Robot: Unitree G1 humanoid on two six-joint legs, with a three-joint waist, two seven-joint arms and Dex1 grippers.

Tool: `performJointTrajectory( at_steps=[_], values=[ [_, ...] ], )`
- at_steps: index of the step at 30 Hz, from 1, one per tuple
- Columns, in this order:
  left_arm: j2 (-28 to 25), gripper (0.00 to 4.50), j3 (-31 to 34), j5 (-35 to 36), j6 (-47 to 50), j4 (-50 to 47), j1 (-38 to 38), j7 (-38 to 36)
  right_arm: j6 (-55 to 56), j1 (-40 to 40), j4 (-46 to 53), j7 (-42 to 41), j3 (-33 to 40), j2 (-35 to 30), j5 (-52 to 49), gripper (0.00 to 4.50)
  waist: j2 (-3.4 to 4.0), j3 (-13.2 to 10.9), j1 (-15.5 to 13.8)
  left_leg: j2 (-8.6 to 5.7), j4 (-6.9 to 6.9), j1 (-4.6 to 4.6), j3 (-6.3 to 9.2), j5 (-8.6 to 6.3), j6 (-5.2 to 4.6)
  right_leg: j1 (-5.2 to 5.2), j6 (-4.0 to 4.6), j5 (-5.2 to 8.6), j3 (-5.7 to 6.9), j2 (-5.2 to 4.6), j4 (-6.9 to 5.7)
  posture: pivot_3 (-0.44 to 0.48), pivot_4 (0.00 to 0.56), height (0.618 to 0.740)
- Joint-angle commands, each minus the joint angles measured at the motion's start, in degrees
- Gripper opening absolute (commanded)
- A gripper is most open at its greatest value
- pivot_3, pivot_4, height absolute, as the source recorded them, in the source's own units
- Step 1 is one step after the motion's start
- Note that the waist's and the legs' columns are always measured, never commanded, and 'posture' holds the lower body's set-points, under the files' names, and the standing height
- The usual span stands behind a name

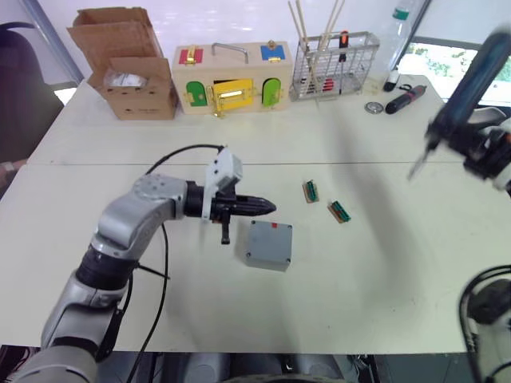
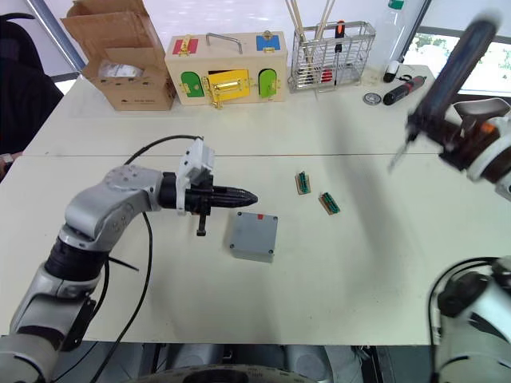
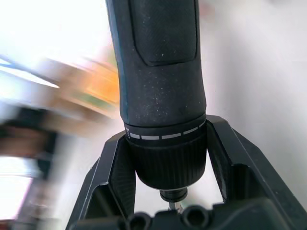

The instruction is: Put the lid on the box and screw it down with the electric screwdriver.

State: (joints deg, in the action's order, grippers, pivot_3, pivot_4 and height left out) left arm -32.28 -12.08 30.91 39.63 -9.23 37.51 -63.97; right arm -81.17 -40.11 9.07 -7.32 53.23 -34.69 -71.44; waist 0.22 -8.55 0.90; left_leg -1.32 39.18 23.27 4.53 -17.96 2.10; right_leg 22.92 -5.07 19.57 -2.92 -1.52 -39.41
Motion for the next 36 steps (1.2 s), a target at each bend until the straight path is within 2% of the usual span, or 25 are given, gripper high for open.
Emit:
performJointTrajectory(
  at_steps=[1,4,7,14,20,24,36],
  values=[
    [-2.0,0.00,-0.3,-0.7,-1.3,2.1,2.6,-4.3,14.1,0.5,14.8,3.1,-3.3,9.8,-2.4,1.74,0.01,0.0,0.3,0.01,0.01,0.00,-0.02,0.00,0.00,0.01,0.00,0.00,-0.01,-0.01,0.02,0.000,0.150,0.740],
    [-3.8,0.00,-2.0,-2.0,-1.4,3.1,4.6,-7.7,21.2,6.1,22.1,-0.8,-16.3,16.1,4.9,1.74,0.03,0.0,0.3,-0.05,0.02,0.00,-0.06,0.04,0.07,0.07,0.00,0.00,-0.06,-0.08,-0.05,0.000,0.150,0.740],
    [-5.4,0.00,-3.0,-2.7,-1.2,2.8,4.4,-9.9,24.1,12.3,25.4,-5.1,-25.4,19.1,4.9,1.74,0.03,0.0,0.3,-0.10,0.02,0.00,-0.04,0.08,0.13,0.11,0.00,0.00,-0.06,-0.10,-0.05,0.000,0.150,0.740],
    [-4.4,0.00,-4.8,-5.8,-2.4,2.4,1.8,-8.2,38.3,25.8,29.8,-17.0,-42.5,14.7,22.1,1.74,0.03,0.0,0.2,-0.17,0.08,0.09,0.00,0.10,0.17,0.19,0.00,0.00,-0.04,-0.15,0.06,0.000,0.150,0.740],
    [-3.9,0.00,-5.9,-7.1,-3.3,0.9,-0.6,-8.1,49.7,30.9,28.9,-20.5,-50.4,13.3,34.8,1.74,0.03,0.0,0.3,-0.13,0.07,0.06,0.04,0.12,0.21,0.24,0.00,0.00,-0.05,-0.11,-0.04,0.000,0.150,0.740],
    [-3.7,0.00,-6.9,-9.2,-5.4,1.9,-1.2,-8.0,55.1,33.0,26.7,-21.0,-53.0,13.8,40.0,1.74,0.03,0.0,0.2,-0.14,0.07,0.06,0.03,0.13,0.22,0.23,0.00,0.00,-0.05,-0.11,-0.04,0.000,0.150,0.740],
    [-2.8,0.00,-9.4,-13.7,-10.5,4.8,-2.3,-8.5,56.2,33.5,26.4,-20.4,-51.8,14.0,39.5,1.74,0.03,0.0,0.1,-0.14,0.08,0.04,0.04,0.16,0.28,0.20,0.00,0.00,-0.05,-0.13,-0.04,0.000,0.150,0.740]
  ],
)
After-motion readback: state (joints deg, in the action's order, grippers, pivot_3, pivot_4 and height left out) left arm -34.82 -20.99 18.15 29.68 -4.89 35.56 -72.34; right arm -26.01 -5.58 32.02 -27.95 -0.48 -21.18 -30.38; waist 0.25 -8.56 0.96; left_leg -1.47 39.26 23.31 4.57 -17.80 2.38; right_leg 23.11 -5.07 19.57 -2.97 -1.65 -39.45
